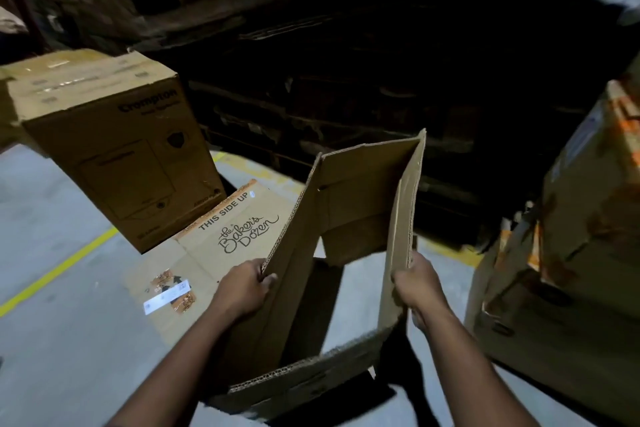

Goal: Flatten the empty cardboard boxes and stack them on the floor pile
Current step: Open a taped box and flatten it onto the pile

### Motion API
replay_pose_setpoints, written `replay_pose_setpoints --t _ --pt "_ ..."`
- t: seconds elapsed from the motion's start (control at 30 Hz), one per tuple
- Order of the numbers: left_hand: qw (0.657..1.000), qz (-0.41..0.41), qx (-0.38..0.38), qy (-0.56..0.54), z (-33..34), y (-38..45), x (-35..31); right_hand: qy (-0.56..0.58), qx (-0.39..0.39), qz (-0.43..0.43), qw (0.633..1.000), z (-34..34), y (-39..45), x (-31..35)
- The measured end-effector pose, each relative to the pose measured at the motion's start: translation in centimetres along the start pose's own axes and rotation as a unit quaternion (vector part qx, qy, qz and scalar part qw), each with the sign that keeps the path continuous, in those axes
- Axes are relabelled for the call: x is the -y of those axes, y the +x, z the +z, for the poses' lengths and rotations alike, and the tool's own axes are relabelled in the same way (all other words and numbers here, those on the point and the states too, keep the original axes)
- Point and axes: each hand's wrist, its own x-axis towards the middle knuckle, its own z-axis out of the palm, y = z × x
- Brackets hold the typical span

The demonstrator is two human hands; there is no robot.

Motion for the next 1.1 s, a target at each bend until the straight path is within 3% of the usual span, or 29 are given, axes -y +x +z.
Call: replay_pose_setpoints --t 0.1,0.2,0.3,0.37,0.43,0.57,0.73,0.87,0.97,1.1 --pt "0.996 0.030 0.055 -0.068 0.7 -3.8 0.2 0.020 0.051 -0.032 0.998 0.1 -0.2 1.9" --pt "0.988 0.041 0.077 -0.125 2.9 -7.3 -0.1 0.012 0.150 -0.062 0.987 2.4 -0.4 2.9" --pt "0.968 -0.001 0.082 -0.239 5.4 -9.4 0.4 -0.044 0.259 -0.102 0.959 5.9 -2.2 1.9" --pt "0.945 -0.037 0.096 -0.311 6.5 -10.4 0.9 -0.050 0.286 -0.081 0.953 7.4 -3.3 0.1" --pt "0.925 -0.066 0.097 -0.361 7.0 -10.9 1.4 -0.039 0.292 -0.073 0.953 8.4 -3.9 -2.5" --pt "0.886 -0.119 0.129 -0.429 7.0 -10.4 2.4 -0.124 0.298 -0.074 0.944 9.3 -5.3 -7.6" --pt "0.929 -0.077 0.151 -0.330 8.2 -9.6 2.1 -0.114 0.300 -0.036 0.946 9.4 -6.5 -11.0" --pt "0.947 -0.106 0.087 -0.292 9.5 -9.5 1.8 -0.176 0.313 -0.088 0.929 10.2 -6.5 -11.7" --pt "0.912 -0.166 0.008 -0.376 8.7 -9.6 1.3 -0.194 0.317 -0.111 0.922 10.5 -6.7 -11.8" --pt "0.849 -0.185 -0.001 -0.495 6.3 -9.3 2.1 -0.151 0.237 -0.092 0.955 9.3 -6.0 -12.2"
